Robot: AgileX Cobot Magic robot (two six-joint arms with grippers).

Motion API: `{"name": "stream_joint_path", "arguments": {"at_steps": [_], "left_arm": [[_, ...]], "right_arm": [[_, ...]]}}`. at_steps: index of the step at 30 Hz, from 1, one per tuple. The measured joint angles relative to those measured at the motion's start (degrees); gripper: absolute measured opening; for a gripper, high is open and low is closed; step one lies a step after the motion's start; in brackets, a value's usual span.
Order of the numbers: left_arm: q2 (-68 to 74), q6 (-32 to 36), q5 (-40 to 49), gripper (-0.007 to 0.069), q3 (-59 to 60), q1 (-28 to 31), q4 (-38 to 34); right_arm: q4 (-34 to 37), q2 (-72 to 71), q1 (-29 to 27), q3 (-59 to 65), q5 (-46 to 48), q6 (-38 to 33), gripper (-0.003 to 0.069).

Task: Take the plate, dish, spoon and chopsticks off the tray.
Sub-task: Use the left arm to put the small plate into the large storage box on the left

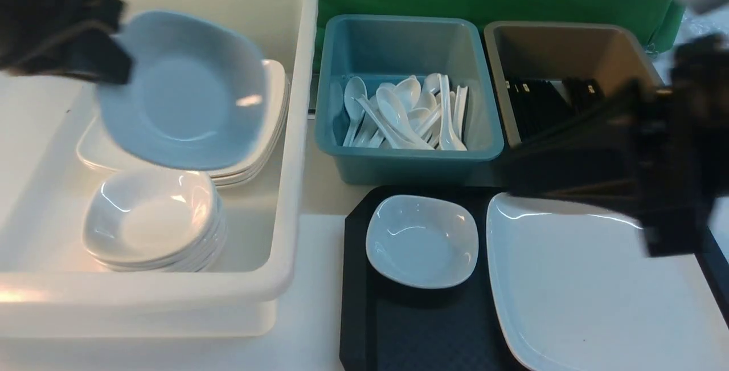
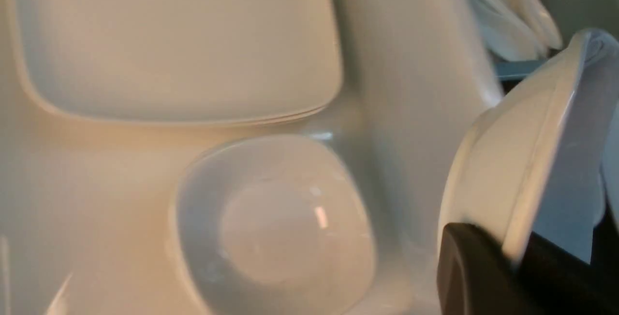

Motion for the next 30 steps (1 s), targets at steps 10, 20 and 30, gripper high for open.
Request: {"name": "stream_joint_path", "arguments": {"at_steps": [10,20,30], "left_arm": [[0.6,5.9,-11.0,0.0021,16.8,10.7,-1.6],[6.1,14.9,-17.4,0.0074,19.5,9.5,-6.1],[5.4,9.8,-13.5,0.0477,13.5,8.1,0.5]], "right_arm": [[0.2,10.3,11.0,-4.9,-6.6,0.4,0.0037],[0.2,12.8,12.6,-4.9,-8.9,1.5,0.0037],[-7.5,11.1,12.6,-5.0,-5.7,5.7,0.0037]]}}
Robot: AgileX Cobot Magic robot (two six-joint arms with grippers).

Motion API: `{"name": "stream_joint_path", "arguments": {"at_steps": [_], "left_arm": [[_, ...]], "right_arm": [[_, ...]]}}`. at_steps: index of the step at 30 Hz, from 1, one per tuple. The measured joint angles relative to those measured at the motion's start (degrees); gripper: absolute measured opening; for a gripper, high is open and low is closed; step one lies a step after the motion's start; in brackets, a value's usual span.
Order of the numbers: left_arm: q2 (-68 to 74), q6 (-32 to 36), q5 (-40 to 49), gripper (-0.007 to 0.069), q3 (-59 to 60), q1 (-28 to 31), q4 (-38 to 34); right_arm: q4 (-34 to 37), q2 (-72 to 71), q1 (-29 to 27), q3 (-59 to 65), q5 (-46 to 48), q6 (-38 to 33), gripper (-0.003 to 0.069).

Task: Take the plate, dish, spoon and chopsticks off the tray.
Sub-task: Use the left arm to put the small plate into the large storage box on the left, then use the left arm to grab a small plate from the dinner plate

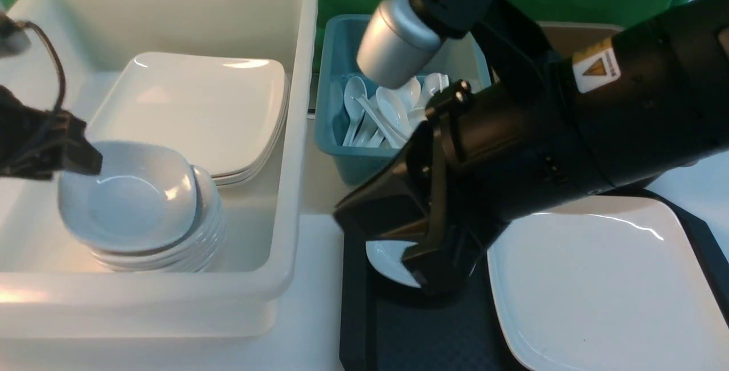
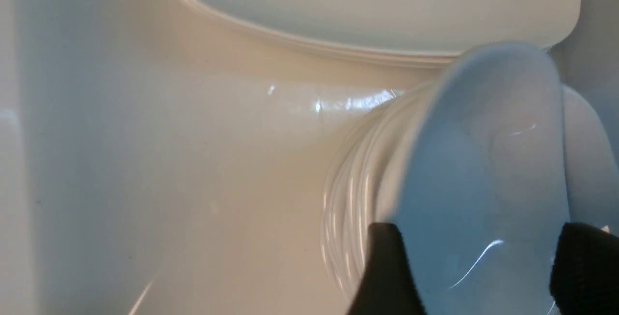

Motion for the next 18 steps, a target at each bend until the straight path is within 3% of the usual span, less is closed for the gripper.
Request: {"name": "stream_joint_path", "arguments": {"at_steps": [4,6,8,9,12,14,18], "left_arm": [[-3.0,-3.4,4.3,0.0523,-6.7,-0.3,2.5],[-4.2,-3.9,5.2,0.0507,-9.5,-1.5,2.5],[-5.6,-4.1,6.3,0.0443,-12.3,-5.3,1.3],[-5.7,-4.1,6.3,0.0435,-12.6,-5.9,1.3],[-5.8,-5.2,8.2,0.0192,-15.9,-18.9,-0.7],[-4.7,-7.8,8.6,0.0081,-17.0,-26.2,0.2],[1.1,-13.7,8.8,0.0013,-18.7,-44.4,9.7]], "right_arm": [[-12.0,-4.3,0.0,0.0,1.8,8.3,0.0037],[-18.0,-7.5,0.0,0.0,3.4,12.3,0.0037],[-25.6,-11.2,0.0,0.0,6.5,17.2,0.0037],[-25.6,-11.5,0.0,0.0,6.5,17.7,0.0037],[-35.2,-17.0,0.0,0.0,13.0,24.3,0.0037],[-39.6,-20.4,0.0,0.2,17.1,28.3,0.0037],[-44.6,-26.1,0.0,2.3,22.6,34.8,0.0037]]}}
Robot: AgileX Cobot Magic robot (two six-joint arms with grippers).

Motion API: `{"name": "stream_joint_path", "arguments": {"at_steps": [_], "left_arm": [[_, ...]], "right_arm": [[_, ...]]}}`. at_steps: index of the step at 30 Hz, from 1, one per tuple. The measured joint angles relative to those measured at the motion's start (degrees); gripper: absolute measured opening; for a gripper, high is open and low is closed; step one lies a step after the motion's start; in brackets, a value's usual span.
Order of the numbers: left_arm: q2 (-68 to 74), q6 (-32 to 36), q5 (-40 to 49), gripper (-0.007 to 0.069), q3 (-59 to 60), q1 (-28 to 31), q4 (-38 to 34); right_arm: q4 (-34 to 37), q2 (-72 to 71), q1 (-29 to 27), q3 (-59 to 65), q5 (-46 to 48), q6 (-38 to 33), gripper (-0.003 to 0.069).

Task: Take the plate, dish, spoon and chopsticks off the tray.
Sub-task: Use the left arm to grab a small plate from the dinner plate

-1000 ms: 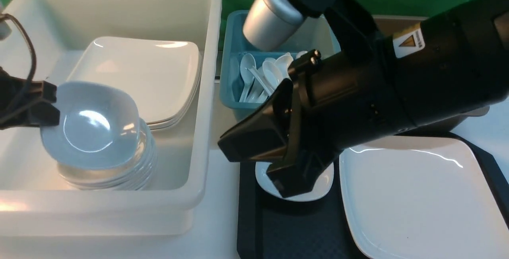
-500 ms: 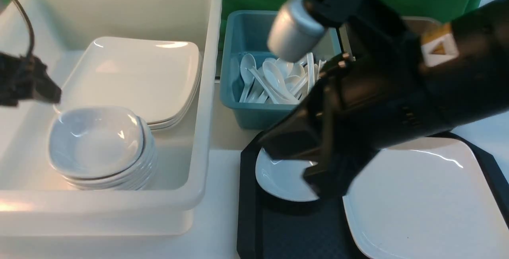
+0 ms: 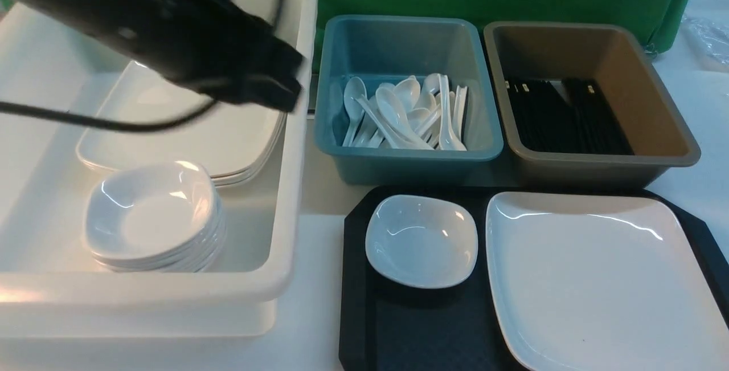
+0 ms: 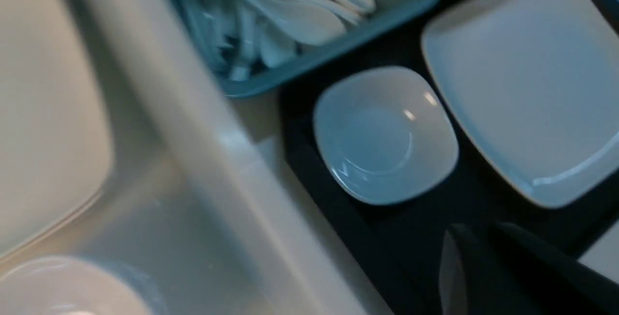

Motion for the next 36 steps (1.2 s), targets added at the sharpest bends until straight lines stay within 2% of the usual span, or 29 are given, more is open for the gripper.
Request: {"name": "stream_joint_path", "arguments": {"at_steps": [5,10,16,21,23,26,30,36], "left_arm": [[11.7,-2.1,-2.5,0.0008,-1.9,-15.0,8.7],[20.3,-1.6,-7.8,0.0047,-3.4,-20.3,10.7],[27.1,-0.3,-13.3,0.0156,-3.8,-20.8,15.7],[31.0,0.3,-14.8,0.0332,-3.8,-20.8,22.3],[31.8,0.4,-15.2,0.0363,-3.8,-20.8,23.3],[33.6,0.6,-17.5,0.0448,-3.8,-20.8,25.1],[34.2,0.8,-18.2,0.0489,-3.8,-20.9,25.0],[34.2,1.4,-18.2,0.0498,-3.8,-21.3,24.0]], "right_arm": [[-0.8,-7.7,0.0,7.3,0.0,9.5,0.0037],[-0.8,-12.4,0.0,15.1,0.0,13.7,0.0037],[-0.8,-15.0,0.0,22.4,0.0,16.9,0.0037],[-0.7,-15.2,0.0,24.8,0.0,18.7,0.0037],[-0.7,-15.2,0.0,24.8,-0.2,19.0,0.0037],[-0.7,-15.2,0.0,24.8,-0.7,19.7,0.0037],[-0.7,-15.2,0.0,24.8,-0.9,19.9,0.0037],[-0.7,-15.2,0.0,24.8,-1.9,19.9,0.0037]]}}
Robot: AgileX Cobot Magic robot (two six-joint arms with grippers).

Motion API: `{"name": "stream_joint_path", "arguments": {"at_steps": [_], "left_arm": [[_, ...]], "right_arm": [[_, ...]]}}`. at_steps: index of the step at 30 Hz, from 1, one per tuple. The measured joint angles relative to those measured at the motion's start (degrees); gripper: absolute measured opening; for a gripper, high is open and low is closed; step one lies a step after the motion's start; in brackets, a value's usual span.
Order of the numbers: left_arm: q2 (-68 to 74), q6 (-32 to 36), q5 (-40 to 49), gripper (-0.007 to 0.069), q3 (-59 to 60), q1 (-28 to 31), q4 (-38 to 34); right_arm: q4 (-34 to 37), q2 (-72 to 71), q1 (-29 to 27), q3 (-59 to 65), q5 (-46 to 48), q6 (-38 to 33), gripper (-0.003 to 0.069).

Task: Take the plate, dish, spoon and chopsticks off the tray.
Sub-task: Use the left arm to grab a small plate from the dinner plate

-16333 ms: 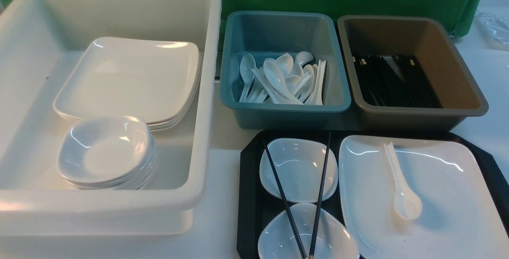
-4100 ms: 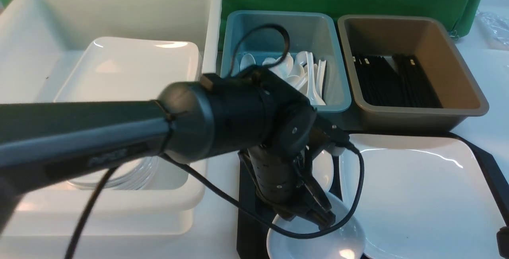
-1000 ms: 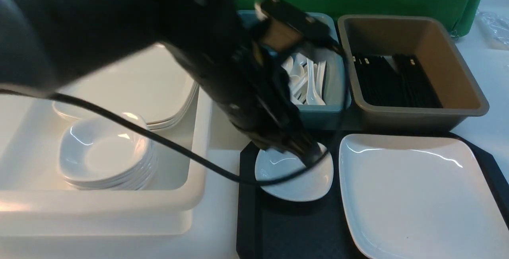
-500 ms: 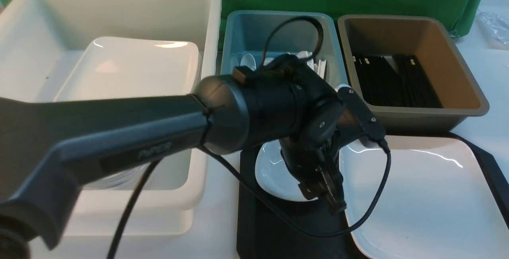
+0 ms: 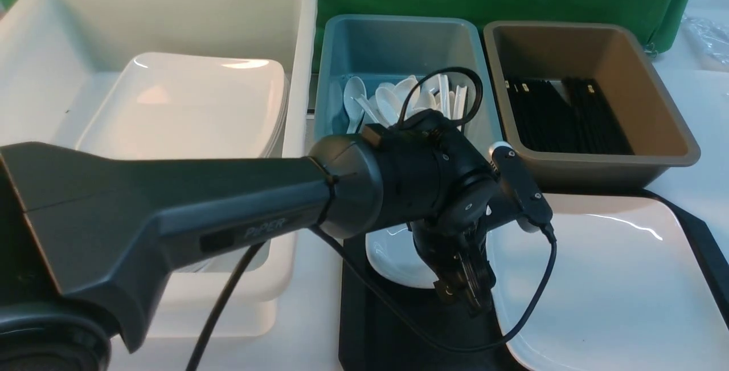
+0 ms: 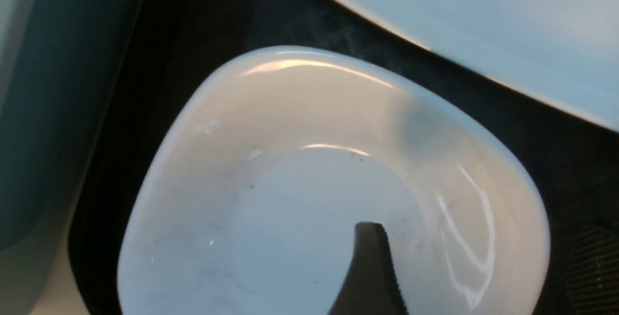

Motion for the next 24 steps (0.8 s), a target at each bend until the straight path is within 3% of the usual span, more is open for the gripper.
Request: {"name": "stream_joint_path", "arguments": {"at_steps": [16,21,23,24], "left_arm": [[3.7,-0.6,-1.3,0.0475,0.0,0.1,2.3],[3.7,-2.0,-3.3,0.0361,0.0,0.1,3.3],[3.7,-2.8,-3.3,0.0263,0.0,0.1,3.3],[3.7,-2.8,-3.2,0.0254,0.0,0.1,3.3]], "right_arm": [[0.0,0.0,0.0,0.0,-4.2,0.0,0.0037],[0.0,0.0,0.0,0.0,-5.0,0.0,0.0037],[0.0,0.0,0.0,0.0,-5.6,0.0,0.0037],[0.0,0.0,0.0,0.0,-5.6,0.0,0.0037]]}}
